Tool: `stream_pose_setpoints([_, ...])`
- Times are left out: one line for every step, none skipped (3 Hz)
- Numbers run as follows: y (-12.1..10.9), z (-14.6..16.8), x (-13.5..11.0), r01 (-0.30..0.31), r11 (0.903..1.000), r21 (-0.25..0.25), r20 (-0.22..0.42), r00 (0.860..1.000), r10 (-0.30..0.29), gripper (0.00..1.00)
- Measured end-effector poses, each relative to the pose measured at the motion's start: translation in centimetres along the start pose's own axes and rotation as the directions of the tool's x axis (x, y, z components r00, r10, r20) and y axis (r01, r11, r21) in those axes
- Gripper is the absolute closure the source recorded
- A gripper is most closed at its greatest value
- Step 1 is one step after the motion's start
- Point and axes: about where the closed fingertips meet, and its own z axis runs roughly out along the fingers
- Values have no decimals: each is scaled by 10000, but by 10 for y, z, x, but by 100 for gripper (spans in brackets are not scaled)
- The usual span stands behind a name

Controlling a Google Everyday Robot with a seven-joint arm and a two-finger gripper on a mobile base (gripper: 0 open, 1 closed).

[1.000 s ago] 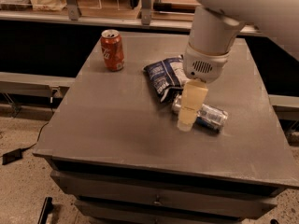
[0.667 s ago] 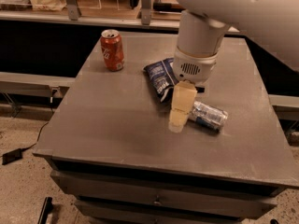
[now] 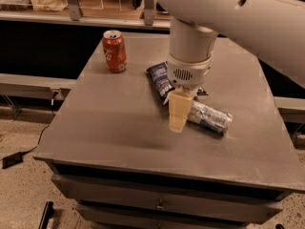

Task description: Place redbull can upright

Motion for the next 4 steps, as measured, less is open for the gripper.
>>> stream_pose_setpoints([-2, 6, 5, -223, 9997, -67, -64, 9997, 222, 25])
stream_pose_setpoints([-6, 13, 12, -412, 9991, -121, -51, 9991, 411, 25])
stream_pose_setpoints([-8, 22, 18, -573, 9981, -214, -28, 9984, 573, 25])
stream_pose_setpoints([-9, 27, 18, -618, 9978, -256, -23, 9981, 618, 30])
